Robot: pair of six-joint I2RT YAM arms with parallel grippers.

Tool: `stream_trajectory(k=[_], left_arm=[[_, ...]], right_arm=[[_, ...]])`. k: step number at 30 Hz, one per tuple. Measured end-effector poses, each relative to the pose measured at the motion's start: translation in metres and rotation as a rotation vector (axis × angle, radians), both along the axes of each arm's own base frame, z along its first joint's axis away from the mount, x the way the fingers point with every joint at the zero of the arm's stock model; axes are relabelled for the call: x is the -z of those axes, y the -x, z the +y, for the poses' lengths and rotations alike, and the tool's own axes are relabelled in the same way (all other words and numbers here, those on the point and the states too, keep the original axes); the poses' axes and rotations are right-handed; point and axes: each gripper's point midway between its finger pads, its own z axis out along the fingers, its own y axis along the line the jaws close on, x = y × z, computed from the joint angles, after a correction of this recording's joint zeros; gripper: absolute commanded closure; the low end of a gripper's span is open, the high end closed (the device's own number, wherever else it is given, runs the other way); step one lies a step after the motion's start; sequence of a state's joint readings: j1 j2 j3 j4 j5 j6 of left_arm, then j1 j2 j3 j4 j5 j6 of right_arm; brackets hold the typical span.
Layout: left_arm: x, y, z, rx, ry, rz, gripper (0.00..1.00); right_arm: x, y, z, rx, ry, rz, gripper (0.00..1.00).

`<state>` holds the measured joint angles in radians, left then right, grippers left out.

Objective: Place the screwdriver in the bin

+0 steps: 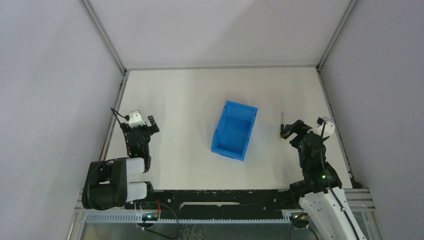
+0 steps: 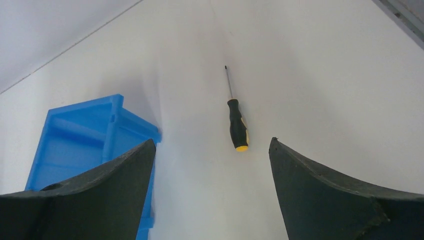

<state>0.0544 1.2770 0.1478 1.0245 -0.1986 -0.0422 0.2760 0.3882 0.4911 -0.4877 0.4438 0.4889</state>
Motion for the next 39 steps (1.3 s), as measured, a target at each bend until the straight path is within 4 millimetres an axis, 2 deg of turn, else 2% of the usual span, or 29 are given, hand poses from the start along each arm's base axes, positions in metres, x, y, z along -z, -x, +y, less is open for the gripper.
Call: stream_trajectory(k=[9,15,20,25,28,31,34,39], left_arm=[[0.0,0.0,0.0,0.0,0.0,0.0,0.0],[0.0,0.0,0.0,0.0,0.0,0.0,0.0],[0.0,0.0,0.0,0.0,0.0,0.0,0.0],[0.0,0.0,0.0,0.0,0.0,0.0,0.0],[0.0,0.0,0.0,0.0,0.0,0.0,0.0],[0.0,0.0,0.0,0.0,0.0,0.0,0.0],[0.0,0.0,0.0,0.0,0.0,0.0,0.0],[0.0,0.0,0.0,0.0,0.0,0.0,0.0]], right_arm=[[-0.005,0.0,-0.002,0.018,-0.014,-0.026,0.0],[-0.006,0.0,0.001,0.018,-0.043,-0.032,0.0],[-0.004,-0.003,0.015,-0.049,-0.058,0.011,0.0],[-0.011,-0.014,0.031,-0.104,-0.049,0.118,0.0],[0.005,-0.023,0.04,-0.129,-0.025,0.226,0.0],[0.035,-0.027,0.043,-0.125,0.017,0.361,0.0],[0.058,-0.03,0.034,-0.087,0.043,0.462,0.02],[0.082,-0.05,0.004,-0.007,0.01,0.556,0.06]])
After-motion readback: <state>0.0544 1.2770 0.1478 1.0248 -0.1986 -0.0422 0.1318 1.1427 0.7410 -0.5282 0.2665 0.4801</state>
